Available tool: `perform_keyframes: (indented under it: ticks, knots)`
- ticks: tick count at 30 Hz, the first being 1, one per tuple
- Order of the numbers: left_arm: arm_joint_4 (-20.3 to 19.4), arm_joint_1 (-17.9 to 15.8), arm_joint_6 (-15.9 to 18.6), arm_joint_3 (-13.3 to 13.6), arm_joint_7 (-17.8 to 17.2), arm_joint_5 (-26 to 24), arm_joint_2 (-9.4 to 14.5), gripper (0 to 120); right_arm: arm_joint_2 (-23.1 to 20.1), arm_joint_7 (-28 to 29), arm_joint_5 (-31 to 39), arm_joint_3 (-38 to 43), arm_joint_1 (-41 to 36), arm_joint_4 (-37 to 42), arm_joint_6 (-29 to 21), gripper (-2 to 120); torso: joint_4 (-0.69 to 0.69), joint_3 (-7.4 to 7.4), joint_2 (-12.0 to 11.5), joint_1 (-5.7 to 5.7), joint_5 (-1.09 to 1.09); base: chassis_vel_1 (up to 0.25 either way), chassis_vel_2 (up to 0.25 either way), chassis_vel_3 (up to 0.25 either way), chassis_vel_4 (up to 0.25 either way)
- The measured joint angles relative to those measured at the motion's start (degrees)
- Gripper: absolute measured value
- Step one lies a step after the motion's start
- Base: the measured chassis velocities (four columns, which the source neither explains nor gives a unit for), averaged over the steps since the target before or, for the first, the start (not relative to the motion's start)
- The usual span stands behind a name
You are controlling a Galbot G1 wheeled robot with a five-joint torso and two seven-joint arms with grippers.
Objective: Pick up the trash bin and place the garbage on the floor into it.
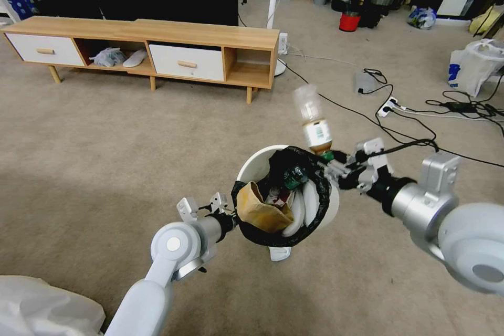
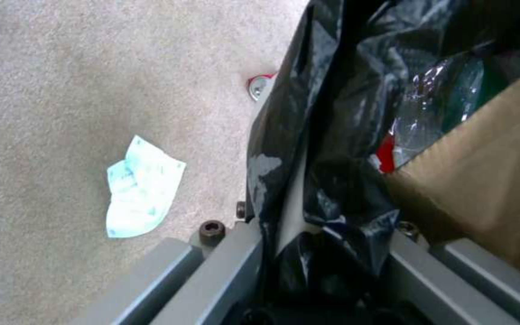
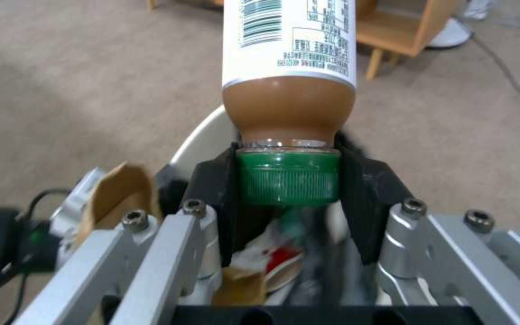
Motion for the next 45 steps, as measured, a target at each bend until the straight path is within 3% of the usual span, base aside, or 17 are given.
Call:
perform_keyframes:
  ticks: [16,45]
  knots:
    - [-1.34,-2.30,-0.06,1.00,-1.94,-1.13,-1.94,0,0.76,-3.55,-5.50,-1.73,-7.63,1.00,-1.17,35,0.00,0.00,0.00,0.00,0.01,0.000,0.000,0.000,0.000]
    - [-0.48,-2.01,0.07,0.33,-1.91,-0.55,-3.29,0,1.42,-6.29,-9.01,-3.26,-7.60,-1.05,-0.55,35,0.00,0.00,0.00,0.00,0.00,0.000,0.000,0.000,0.000]
